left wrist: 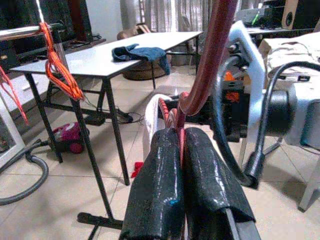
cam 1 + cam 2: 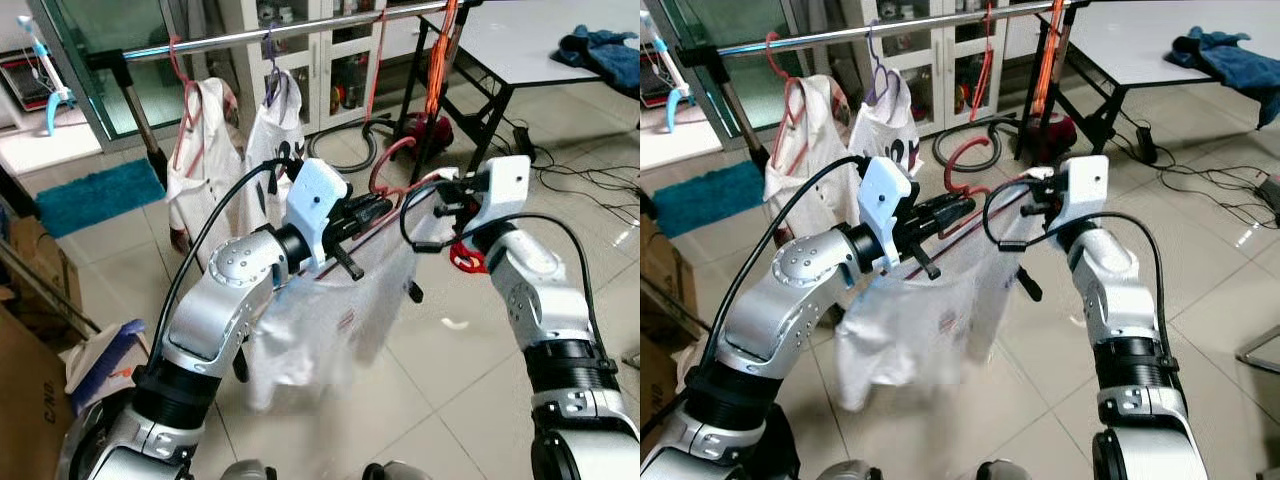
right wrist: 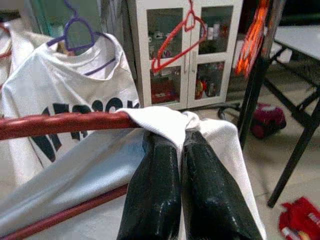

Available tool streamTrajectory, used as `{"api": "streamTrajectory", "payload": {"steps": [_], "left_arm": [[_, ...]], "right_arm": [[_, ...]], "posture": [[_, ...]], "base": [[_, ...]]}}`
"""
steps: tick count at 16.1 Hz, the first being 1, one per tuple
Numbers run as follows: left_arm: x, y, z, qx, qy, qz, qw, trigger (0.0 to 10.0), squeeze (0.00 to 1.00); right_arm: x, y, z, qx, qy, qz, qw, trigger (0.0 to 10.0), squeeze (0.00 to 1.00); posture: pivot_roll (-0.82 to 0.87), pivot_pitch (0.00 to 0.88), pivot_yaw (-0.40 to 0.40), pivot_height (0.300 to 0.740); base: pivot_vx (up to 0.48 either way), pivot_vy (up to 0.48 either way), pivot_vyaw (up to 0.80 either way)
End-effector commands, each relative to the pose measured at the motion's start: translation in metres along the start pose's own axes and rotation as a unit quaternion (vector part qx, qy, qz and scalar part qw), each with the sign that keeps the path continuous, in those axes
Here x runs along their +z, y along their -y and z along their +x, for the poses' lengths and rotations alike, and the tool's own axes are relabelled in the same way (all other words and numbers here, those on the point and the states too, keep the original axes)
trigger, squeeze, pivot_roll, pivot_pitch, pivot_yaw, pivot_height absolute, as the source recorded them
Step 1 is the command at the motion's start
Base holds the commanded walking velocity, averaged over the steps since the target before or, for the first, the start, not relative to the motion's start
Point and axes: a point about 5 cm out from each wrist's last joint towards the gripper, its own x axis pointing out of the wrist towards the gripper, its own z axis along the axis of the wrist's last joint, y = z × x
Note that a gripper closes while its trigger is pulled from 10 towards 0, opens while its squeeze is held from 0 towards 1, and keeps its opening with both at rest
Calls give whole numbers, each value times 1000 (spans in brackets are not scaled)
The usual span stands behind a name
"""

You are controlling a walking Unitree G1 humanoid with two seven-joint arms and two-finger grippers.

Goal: Hang hanger

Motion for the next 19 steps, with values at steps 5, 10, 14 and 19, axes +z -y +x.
{"api": "streamTrajectory", "payload": {"steps": [5, 10, 14, 19], "left_arm": [[5, -5, 0, 6, 3, 10, 1000, 10000, 0], [3, -5, -2, -5, -5, 11, 1000, 10000, 0], [0, -4, -5, -20, -14, 8, 1000, 10000, 0], [-4, 6, -5, -57, -26, 5, 998, 10000, 0]], "right_arm": [[0, -10, -12, 79, -11, -134, 988, 10000, 0], [22, 6, -13, 85, 10, -126, 988, 10000, 0], [46, 13, -12, 77, 49, -63, 994, 10000, 0], [48, 14, -7, 49, 62, -67, 995, 10000, 0]], "posture": [[32, 0, 18, 740], [32, 0, 17, 740], [32, 0, 17, 740], [29, 0, 25, 740]], "base": [[0, 0, 0], [0, 0, 0], [0, 0, 0], [0, 0, 0]]}}
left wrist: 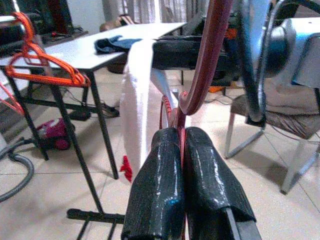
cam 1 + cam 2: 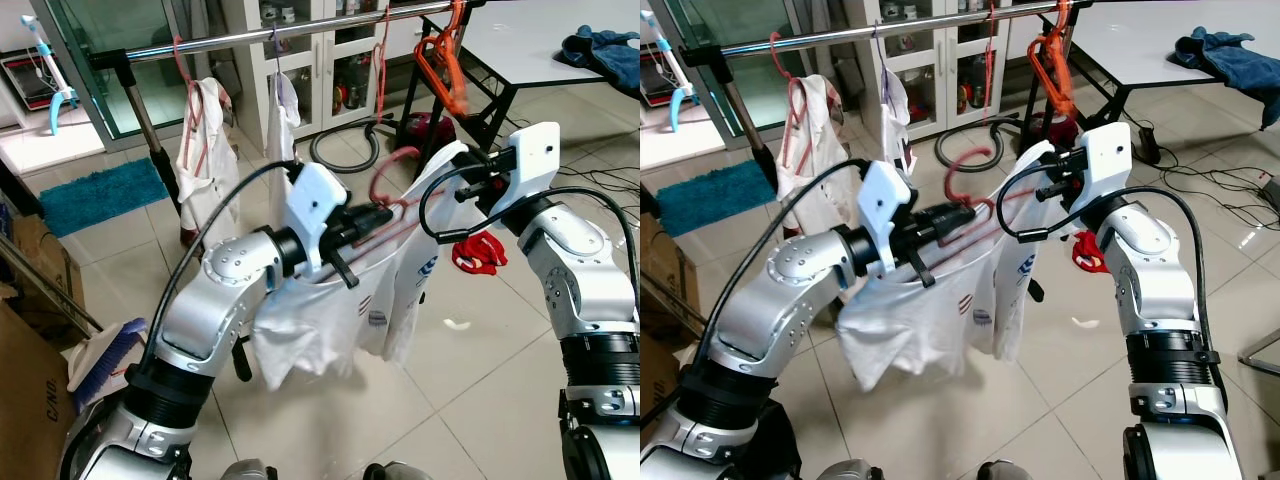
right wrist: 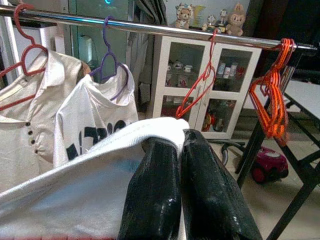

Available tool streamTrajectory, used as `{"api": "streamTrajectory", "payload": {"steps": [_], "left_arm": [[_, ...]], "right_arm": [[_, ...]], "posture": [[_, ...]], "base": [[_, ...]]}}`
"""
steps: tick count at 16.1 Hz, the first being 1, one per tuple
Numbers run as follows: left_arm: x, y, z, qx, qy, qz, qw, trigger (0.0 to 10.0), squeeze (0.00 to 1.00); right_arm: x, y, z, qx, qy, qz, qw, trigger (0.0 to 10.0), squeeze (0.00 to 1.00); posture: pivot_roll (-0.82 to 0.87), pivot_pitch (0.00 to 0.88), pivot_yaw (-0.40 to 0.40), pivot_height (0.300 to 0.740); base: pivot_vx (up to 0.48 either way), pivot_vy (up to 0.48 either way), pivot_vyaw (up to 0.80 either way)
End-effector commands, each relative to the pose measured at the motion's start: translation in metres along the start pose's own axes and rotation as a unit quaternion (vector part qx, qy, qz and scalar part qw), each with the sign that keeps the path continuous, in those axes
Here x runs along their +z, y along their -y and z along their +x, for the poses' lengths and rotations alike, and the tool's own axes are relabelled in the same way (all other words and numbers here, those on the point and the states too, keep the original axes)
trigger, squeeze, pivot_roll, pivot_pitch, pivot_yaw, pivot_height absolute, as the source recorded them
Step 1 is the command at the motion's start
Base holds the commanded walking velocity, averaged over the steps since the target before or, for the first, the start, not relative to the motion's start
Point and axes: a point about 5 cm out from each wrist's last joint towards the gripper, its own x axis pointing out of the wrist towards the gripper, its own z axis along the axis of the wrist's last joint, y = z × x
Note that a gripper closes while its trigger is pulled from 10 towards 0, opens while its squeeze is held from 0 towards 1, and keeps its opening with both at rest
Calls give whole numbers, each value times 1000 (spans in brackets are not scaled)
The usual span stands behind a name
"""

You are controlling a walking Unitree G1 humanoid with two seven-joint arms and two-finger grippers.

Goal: Hang hanger

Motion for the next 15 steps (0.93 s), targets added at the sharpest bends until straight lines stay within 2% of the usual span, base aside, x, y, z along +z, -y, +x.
{"api": "streamTrajectory", "payload": {"steps": [1, 3, 6, 8, 10, 15], "left_arm": [[0, 4, 0, -12, -6, 4, 1000, 10000, 0], [-4, 2, 2, -2, -21, 14, 1000, 10000, 0], [-4, -2, 1, 11, -24, 22, 999, 10000, 0], [-1, -6, 0, 21, -18, 24, 999, 10000, 0], [-1, -4, 0, 19, -18, 25, 999, 10000, 0], [1, -3, -2, 17, -14, 25, 999, 10000, 0]], "right_arm": [[7, 0, 2, -1, 13, -5, 1000, 10000, 0], [7, -11, 4, 17, 15, -5, 1000, 10000, 0], [-1, -5, 3, 12, 0, -17, 1000, 10000, 0], [-15, 14, -3, -23, -25, -42, 999, 10000, 0], [-23, 23, -8, -32, -43, -72, 996, 10000, 0], [-38, 42, -13, -62, -64, -105, 990, 10000, 0]], "posture": [[29, 0, 25, 740], [32, 0, 28, 740], [32, 0, 26, 740], [32, 0, 24, 740], [32, 0, 25, 740], [33, 0, 28, 740]], "base": [[0, 0, 0], [0, 0, 0], [0, 0, 0], [0, 0, 0], [0, 0, 0], [0, 0, 0]]}}
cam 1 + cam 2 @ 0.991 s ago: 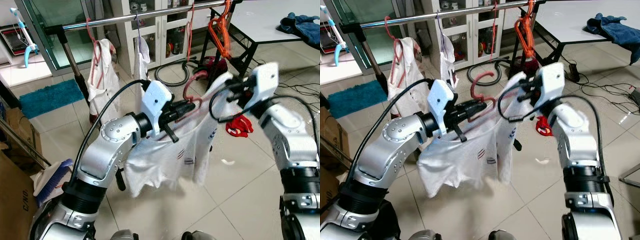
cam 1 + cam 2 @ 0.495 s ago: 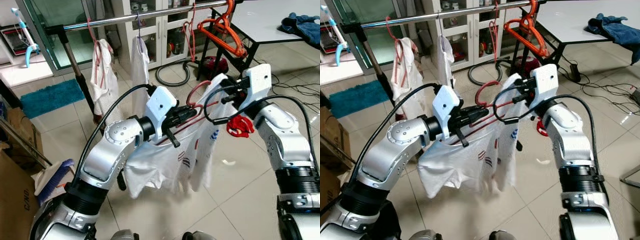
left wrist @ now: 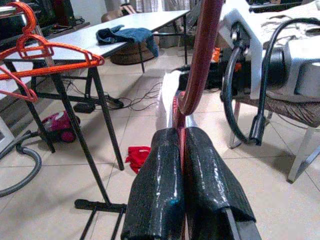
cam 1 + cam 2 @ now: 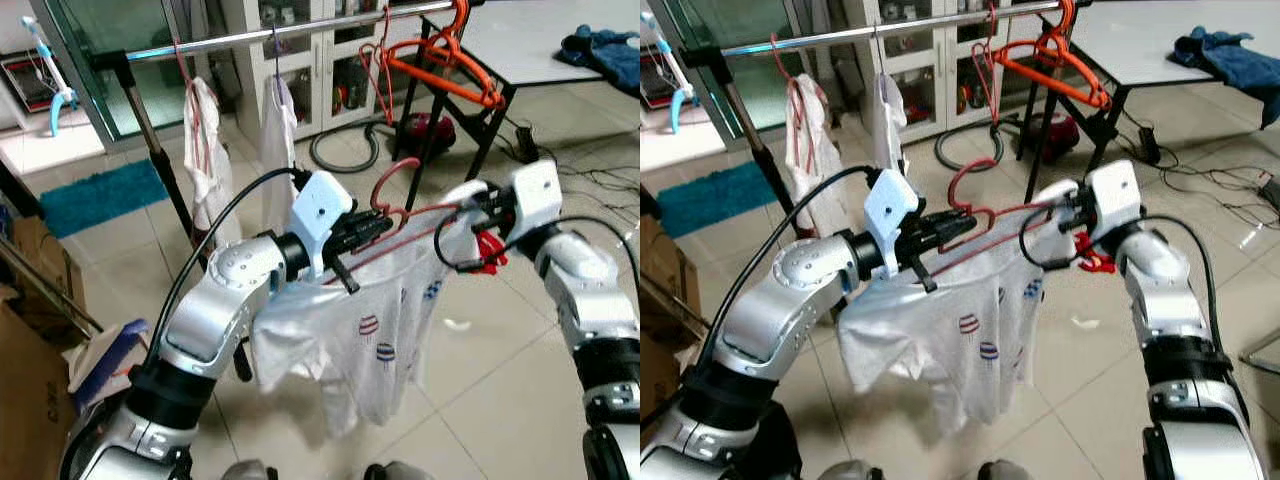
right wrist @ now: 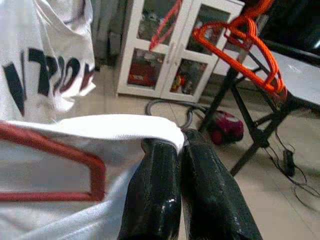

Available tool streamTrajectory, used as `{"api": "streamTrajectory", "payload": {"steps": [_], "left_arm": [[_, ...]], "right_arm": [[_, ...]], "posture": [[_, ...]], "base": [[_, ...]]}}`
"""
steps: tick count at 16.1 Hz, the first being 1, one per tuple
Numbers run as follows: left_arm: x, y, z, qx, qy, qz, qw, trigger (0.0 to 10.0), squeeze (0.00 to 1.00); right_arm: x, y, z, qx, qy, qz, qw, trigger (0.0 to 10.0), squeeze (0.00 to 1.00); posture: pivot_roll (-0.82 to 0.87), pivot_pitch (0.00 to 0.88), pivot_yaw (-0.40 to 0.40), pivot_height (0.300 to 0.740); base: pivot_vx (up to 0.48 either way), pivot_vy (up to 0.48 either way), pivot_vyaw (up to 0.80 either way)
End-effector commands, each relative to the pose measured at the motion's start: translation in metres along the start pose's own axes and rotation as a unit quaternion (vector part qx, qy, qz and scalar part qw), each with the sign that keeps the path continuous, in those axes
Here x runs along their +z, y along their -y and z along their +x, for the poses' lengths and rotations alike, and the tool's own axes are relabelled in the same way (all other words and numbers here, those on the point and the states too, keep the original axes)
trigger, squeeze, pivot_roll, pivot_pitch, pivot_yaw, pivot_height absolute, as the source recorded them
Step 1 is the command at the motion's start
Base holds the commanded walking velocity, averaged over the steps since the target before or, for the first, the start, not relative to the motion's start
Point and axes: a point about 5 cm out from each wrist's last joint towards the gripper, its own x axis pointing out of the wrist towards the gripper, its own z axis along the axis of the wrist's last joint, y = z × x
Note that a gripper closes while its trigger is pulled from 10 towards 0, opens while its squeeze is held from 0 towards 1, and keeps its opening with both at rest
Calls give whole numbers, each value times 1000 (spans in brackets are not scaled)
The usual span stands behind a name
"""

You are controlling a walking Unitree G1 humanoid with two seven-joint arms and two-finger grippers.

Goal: Hang hanger

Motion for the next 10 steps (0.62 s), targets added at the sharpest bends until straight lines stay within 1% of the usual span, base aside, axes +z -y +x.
{"api": "streamTrajectory", "payload": {"steps": [1, 2, 4, 7, 8, 9, 10], "left_arm": [[7, -2, -3, 0, 8, 11, 1000, 10000, 0], [9, 0, -3, -4, 13, 7, 1000, 10000, 0], [13, 0, -2, -4, 23, 2, 1000, 10000, 0], [39, -6, 0, 18, 78, -21, 997, 10000, 0], [43, -5, 0, 14, 86, -22, 996, 10000, 0], [47, -3, -1, 8, 92, -21, 996, 10000, 0], [46, -2, -1, 3, 89, -20, 996, 10000, 0]], "right_arm": [[13, 12, 3, -26, 23, -22, 999, 10000, 0], [10, 15, 4, -40, 19, -23, 999, 10000, 0], [6, 16, 6, -47, 13, -24, 999, 10000, 0], [-7, 13, 8, -48, -5, -15, 999, 10000, 0], [-10, 13, 8, -56, -9, -8, 998, 10000, 0], [-13, 18, 7, -79, -16, -1, 997, 10000, 0], [-15, 27, 4, -116, -20, -6, 993, 10000, 0]], "posture": [[34, 0, 29, 740], [34, 0, 31, 740], [35, 0, 30, 740], [39, 0, 30, 740], [40, 0, 30, 740], [43, 0, 31, 740], [43, 0, 32, 740]], "base": [[0, 0, 0], [0, 0, 0], [0, 0, 0], [0, 0, 0], [0, 0, 0], [0, 0, 0], [0, 0, 0]]}}
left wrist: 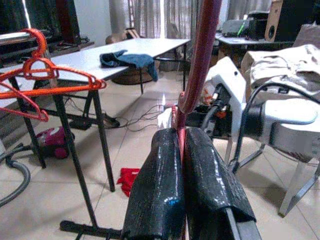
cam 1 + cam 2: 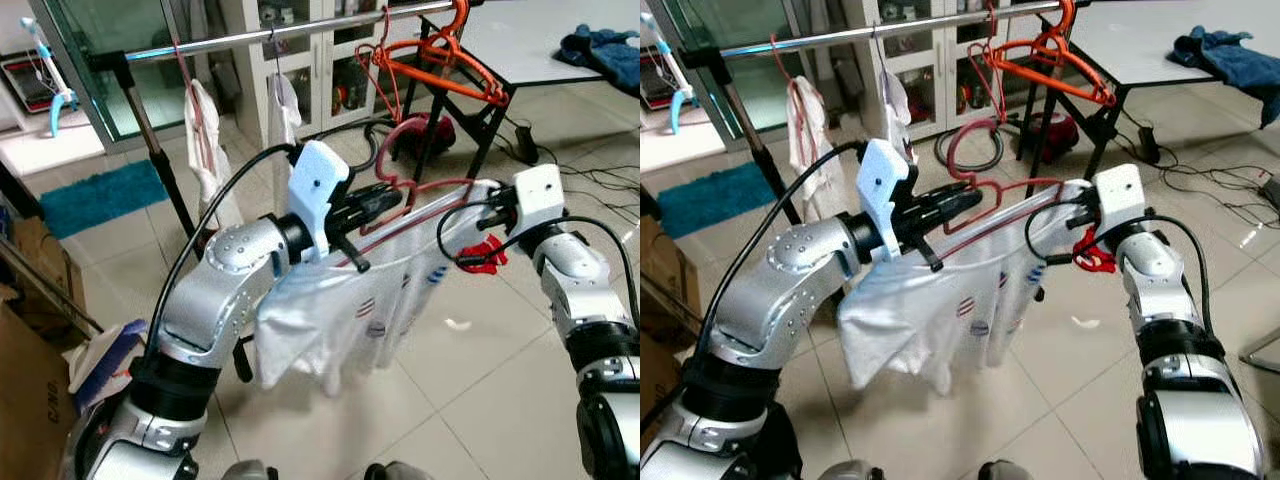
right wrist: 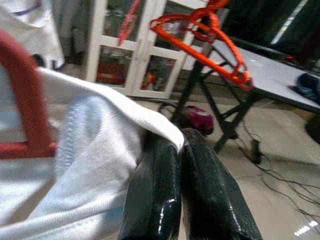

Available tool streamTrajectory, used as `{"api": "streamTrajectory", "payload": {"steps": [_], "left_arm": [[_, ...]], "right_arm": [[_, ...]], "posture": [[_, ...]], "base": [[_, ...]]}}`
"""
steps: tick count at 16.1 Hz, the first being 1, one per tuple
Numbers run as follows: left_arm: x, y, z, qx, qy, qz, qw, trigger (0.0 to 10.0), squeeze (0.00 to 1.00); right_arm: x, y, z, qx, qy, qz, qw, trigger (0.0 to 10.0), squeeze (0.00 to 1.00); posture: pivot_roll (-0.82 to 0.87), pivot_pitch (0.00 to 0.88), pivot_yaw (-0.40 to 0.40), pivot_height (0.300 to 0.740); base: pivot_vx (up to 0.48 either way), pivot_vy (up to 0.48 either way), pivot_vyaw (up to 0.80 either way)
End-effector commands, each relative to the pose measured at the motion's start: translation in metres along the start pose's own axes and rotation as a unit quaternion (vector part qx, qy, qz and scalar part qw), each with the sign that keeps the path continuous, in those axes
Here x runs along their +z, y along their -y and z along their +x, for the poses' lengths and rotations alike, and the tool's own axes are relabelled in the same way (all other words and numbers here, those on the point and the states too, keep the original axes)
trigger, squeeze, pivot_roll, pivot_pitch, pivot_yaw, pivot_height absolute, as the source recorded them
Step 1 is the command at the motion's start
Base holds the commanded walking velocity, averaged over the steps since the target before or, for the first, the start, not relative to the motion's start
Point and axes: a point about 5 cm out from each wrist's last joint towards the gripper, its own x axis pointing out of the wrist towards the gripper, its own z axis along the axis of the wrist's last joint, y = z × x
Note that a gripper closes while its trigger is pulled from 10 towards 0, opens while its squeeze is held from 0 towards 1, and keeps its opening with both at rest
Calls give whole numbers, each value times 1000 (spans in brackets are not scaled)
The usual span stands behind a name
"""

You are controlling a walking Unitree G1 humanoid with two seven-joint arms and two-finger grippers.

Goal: Hang hanger

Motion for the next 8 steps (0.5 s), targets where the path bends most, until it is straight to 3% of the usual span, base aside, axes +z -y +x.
{"api": "streamTrajectory", "payload": {"steps": [1, 3, 8], "left_arm": [[17, 0, -3, -7, 31, 17, 999, 10000, 0], [15, 3, -3, -17, 26, 12, 999, 10000, 0], [16, 7, -1, -29, 31, 2, 999, 10000, 0]], "right_arm": [[-7, 20, -5, -53, -20, -5, 998, 10000, 0], [-11, 21, -6, -57, -27, -31, 998, 10000, 0], [-23, 0, -4, -26, -47, -25, 998, 10000, 0]], "posture": [[39, 0, 34, 740], [37, 0, 34, 740], [36, 0, 33, 740]], "base": [[0, 0, 0], [0, 0, 0], [0, 0, 0]]}}
